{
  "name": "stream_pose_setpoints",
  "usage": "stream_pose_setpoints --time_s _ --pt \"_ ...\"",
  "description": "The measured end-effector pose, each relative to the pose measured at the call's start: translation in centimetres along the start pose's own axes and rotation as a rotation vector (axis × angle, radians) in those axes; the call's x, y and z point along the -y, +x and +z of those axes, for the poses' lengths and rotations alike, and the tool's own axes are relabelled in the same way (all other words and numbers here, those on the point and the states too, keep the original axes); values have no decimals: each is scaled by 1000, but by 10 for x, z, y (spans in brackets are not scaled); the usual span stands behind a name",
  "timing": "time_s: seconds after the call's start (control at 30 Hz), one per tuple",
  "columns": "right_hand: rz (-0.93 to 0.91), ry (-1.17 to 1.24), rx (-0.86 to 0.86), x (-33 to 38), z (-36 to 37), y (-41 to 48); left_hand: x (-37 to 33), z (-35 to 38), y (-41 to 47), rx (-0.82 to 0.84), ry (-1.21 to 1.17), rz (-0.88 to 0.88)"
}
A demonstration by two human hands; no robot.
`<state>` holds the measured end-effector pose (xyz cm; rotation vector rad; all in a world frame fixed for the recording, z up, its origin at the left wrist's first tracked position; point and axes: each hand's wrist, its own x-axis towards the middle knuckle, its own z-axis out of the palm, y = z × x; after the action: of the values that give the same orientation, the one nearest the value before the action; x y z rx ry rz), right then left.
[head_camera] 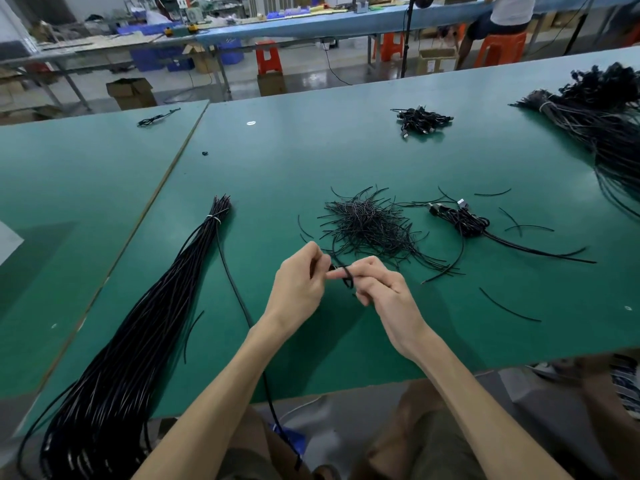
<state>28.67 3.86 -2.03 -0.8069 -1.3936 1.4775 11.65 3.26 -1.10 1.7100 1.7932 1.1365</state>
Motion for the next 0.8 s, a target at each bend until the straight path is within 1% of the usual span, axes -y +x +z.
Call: stream_pose_setpoints --time_s 0.1,0.2,0.27,0.37,0.43,0.5,0.6,0.7,0.8 --pt "3 -91 58 3 3 -2 -8 -5 8 -43 -3 24" --pt "39 -153 64 3 6 -1 -17 -12 11 -24 -118 40" --pt "55 -169 66 2 5 0 -25 -14 7 22 -172 65" --pt "57 -179 48 -1 6 1 -36 -17 -4 105 -203 164" --pt "55 -144 41 -2 6 1 -38 -18 -12 192 -262 214" --pt "35 -87 31 -3 5 1 -37 -17 -21 275 -266 246" --pt "-5 -1 43 -1 2 -1 -28 -13 -31 336 -225 238" --pt "-26 -63 32 -5 0 1 -22 -14 -32 359 -215 248" --pt "-31 -48 11 -7 1 2 -19 -15 -32 345 -233 191"
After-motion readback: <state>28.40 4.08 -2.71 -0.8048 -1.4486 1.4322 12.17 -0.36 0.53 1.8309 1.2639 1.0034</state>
